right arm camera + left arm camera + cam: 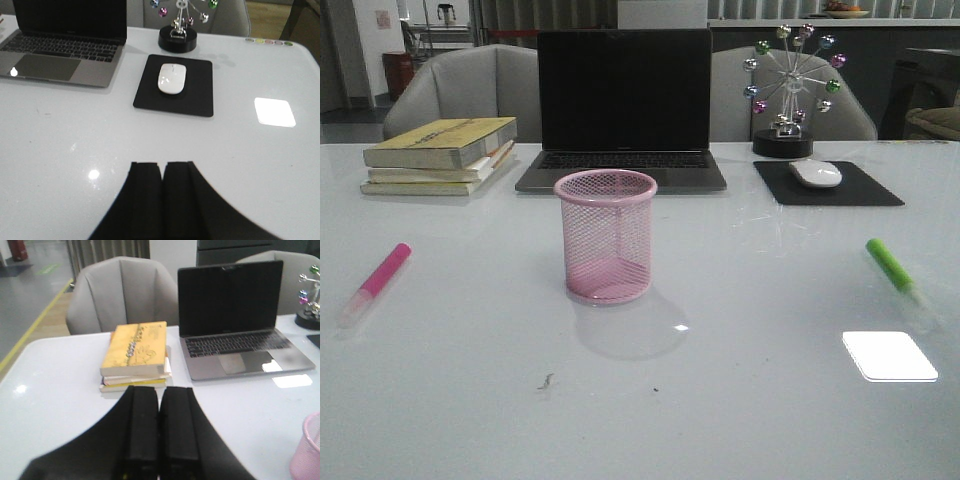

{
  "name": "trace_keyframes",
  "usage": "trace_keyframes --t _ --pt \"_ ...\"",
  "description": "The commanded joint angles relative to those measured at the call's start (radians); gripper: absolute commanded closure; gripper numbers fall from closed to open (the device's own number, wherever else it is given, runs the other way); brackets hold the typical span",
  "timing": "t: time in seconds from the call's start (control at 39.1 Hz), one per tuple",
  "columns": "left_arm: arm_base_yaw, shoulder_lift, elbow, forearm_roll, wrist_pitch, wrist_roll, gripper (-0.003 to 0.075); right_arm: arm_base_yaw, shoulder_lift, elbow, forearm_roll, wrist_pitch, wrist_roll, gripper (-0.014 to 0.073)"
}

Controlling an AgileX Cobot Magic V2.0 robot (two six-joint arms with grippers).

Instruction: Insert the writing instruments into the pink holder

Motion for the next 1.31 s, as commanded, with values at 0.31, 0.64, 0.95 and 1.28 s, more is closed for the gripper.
trace_keyframes --t 0.31,0.64,0.95,1.28 --pt "-0.031 0.174 -0.037 -0.005 -0.088 -0.003 0.0237 -0.004 0.026 -0.04 -0.002 -0.054 -0.002 0.0174" --pt "-0.031 0.215 -0.037 -0.005 -0.095 -0.003 0.0243 -0.004 0.026 -0.038 -0.002 -0.028 -0.002 0.0142" --pt "-0.031 0.215 -0.037 0.003 -0.111 -0.003 0.0243 -0.004 0.059 -0.07 0.008 0.088 -0.002 0.0142" --pt "-0.031 0.215 -0.037 0.006 -0.107 -0.003 0.0243 -0.004 0.242 -0.272 0.013 0.227 -0.002 0.0142"
